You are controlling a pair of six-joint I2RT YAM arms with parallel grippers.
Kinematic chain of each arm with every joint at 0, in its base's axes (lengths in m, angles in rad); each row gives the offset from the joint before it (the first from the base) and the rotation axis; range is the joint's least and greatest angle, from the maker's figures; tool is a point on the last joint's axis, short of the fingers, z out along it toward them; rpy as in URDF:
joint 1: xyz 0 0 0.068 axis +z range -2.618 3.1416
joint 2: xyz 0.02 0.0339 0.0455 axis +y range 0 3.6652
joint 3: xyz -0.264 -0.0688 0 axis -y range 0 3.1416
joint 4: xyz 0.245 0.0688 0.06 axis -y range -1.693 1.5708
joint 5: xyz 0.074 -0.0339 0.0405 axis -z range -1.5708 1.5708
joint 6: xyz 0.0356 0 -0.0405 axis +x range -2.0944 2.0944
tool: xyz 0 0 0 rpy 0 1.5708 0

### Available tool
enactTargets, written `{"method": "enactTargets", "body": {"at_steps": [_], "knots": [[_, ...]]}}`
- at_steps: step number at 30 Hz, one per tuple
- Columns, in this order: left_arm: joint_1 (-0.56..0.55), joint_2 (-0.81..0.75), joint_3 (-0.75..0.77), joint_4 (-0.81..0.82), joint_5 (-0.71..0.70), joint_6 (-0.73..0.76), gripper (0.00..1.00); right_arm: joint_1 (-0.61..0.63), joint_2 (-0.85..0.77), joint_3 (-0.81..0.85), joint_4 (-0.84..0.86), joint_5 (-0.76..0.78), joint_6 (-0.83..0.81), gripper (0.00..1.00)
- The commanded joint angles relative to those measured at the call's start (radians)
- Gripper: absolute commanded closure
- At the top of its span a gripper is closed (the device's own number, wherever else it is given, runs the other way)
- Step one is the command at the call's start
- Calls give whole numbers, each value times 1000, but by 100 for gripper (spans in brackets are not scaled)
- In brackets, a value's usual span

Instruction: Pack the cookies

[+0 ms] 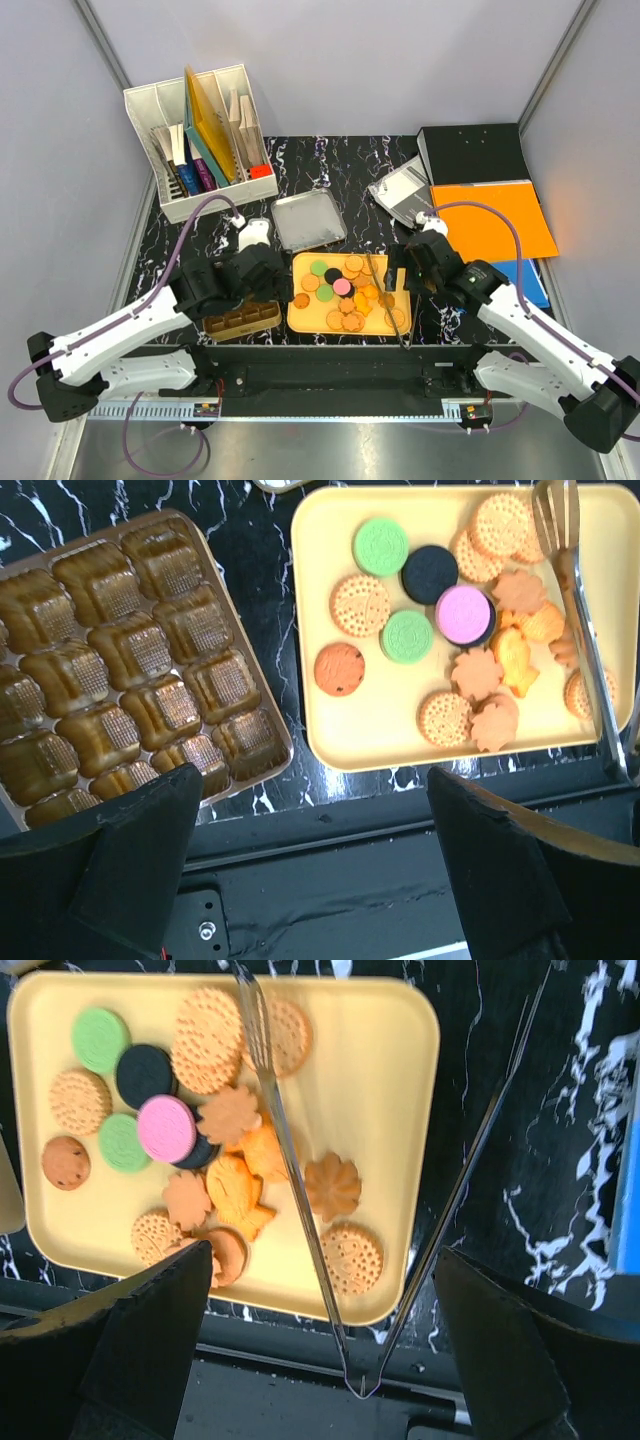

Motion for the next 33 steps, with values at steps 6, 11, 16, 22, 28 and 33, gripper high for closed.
{"method": "enactTargets", "body": {"at_steps": [6, 11, 16, 22, 28, 33], "knots": [[0, -112, -84, 148, 43, 1, 1, 6, -31, -101, 7, -6, 163, 0], [0, -92, -111, 231, 63, -20, 1, 5, -35, -132, -16, 9, 222, 0], [0, -20, -75, 248, 53, -16, 1, 5, 41, -133, -55, 32, 278, 0], [0, 42, -68, 257, 95, -39, 1, 6, 49, -170, -59, 86, 388, 0], [0, 28, -89, 257, 107, -50, 1, 5, 58, -207, -52, 111, 434, 3], [0, 8, -115, 257, 121, -64, 1, 3, 90, -224, -23, 109, 465, 26]]}}
